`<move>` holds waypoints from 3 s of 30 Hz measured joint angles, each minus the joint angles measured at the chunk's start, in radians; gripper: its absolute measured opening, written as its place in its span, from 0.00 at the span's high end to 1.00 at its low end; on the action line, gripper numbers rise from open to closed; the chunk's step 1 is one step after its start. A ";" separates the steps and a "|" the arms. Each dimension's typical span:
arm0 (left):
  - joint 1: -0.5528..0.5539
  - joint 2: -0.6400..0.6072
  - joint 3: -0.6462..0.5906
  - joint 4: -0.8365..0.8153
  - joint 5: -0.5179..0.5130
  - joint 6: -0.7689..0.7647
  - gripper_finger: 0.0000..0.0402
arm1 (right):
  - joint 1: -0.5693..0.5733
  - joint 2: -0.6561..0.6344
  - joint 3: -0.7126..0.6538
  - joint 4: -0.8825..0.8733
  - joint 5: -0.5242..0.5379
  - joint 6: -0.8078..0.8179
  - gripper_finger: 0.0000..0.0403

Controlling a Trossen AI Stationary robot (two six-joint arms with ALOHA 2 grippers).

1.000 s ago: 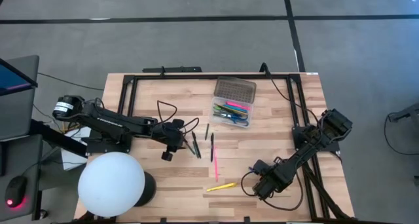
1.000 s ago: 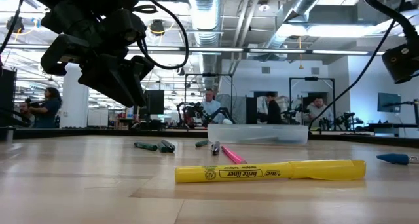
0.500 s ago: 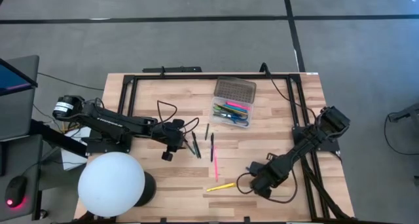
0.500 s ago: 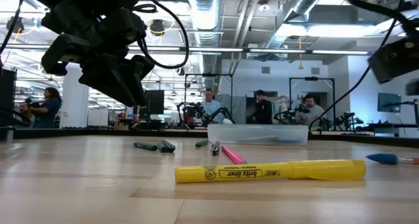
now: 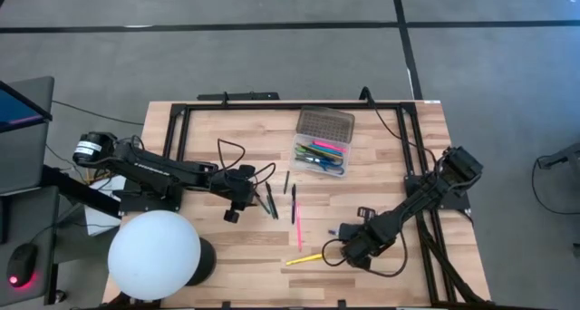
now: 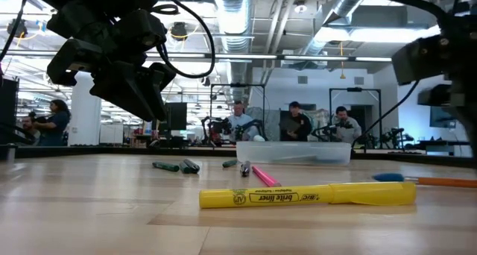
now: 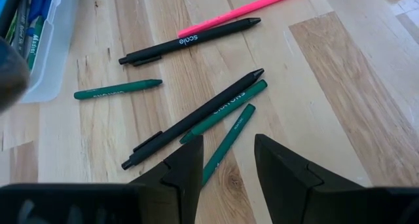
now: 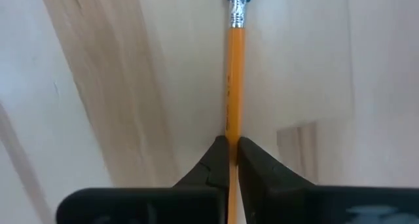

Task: Pick & place school supplies into a supply box
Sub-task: Put the orange pencil into the black supply box

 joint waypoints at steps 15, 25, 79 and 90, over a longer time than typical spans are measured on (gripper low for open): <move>0.000 0.000 0.000 0.000 0.000 0.000 0.67 | -0.039 0.005 0.000 0.172 0.295 -0.227 1.00; 0.000 0.000 0.000 -0.001 0.000 0.000 0.67 | -0.105 0.003 0.059 0.153 0.352 -0.354 1.00; 0.000 0.000 0.000 -0.027 0.000 0.000 0.67 | -0.645 0.000 0.209 0.117 0.414 -0.488 0.97; 0.000 0.000 0.000 -0.027 0.000 0.000 0.67 | -0.661 0.000 0.209 0.116 0.417 -0.480 0.87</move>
